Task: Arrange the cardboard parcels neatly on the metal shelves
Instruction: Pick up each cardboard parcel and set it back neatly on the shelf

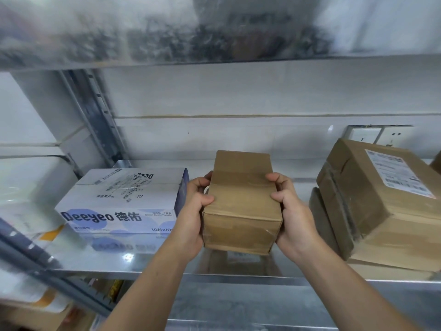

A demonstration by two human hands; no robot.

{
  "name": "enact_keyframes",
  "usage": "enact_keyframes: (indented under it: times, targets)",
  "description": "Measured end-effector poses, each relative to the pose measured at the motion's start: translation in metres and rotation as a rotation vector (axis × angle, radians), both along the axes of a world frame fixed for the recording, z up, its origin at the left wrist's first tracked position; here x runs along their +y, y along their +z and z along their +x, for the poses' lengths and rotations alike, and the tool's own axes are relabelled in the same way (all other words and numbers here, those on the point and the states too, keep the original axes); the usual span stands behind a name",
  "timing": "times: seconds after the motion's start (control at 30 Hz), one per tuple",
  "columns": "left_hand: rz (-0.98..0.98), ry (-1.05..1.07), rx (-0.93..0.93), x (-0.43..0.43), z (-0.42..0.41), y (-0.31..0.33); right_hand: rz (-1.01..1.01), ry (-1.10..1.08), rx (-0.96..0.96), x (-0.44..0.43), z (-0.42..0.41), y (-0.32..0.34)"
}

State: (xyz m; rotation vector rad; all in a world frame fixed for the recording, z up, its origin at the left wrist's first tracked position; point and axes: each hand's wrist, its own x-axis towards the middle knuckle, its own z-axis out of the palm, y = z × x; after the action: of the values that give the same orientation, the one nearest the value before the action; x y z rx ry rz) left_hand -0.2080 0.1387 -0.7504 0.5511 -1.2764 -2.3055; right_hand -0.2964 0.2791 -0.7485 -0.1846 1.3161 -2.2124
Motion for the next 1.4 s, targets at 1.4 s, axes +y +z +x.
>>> enact_keyframes:
  times: [1.4]
  targets:
    - [0.03, 0.023, -0.01, -0.011, -0.001, 0.014, 0.059, -0.013, 0.0, 0.013, -0.02, 0.004]
